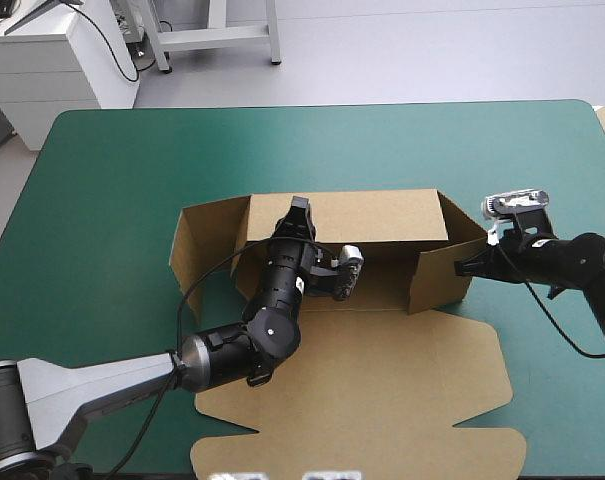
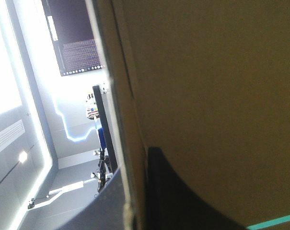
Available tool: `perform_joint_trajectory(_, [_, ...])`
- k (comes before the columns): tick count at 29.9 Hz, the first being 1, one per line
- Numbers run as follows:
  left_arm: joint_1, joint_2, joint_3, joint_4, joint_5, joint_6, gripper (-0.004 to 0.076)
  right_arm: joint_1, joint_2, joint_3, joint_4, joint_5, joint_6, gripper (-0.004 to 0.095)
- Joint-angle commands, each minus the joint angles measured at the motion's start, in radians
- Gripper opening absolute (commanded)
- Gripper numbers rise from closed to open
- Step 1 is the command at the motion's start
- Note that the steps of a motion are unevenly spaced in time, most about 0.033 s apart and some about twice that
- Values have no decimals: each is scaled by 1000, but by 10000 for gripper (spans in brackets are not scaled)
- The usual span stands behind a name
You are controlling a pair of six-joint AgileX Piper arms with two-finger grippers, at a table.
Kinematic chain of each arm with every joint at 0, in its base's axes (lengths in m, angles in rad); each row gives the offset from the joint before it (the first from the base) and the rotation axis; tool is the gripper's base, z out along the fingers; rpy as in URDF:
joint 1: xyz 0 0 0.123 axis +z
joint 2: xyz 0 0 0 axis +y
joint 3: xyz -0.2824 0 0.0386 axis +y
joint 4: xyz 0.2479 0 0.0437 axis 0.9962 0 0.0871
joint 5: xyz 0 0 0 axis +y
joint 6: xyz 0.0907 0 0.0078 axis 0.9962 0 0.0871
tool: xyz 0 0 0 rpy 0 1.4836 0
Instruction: Fold the box
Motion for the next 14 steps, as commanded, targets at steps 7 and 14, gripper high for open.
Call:
perform_joint_trajectory(7, [3, -31, -18, 17, -5, 13, -8, -4, -91, 14, 197, 120, -324, 27])
perform_joint_trajectory(14, [3, -31, -18, 16, -5, 11, -8, -4, -79, 14, 257, 198, -340, 398])
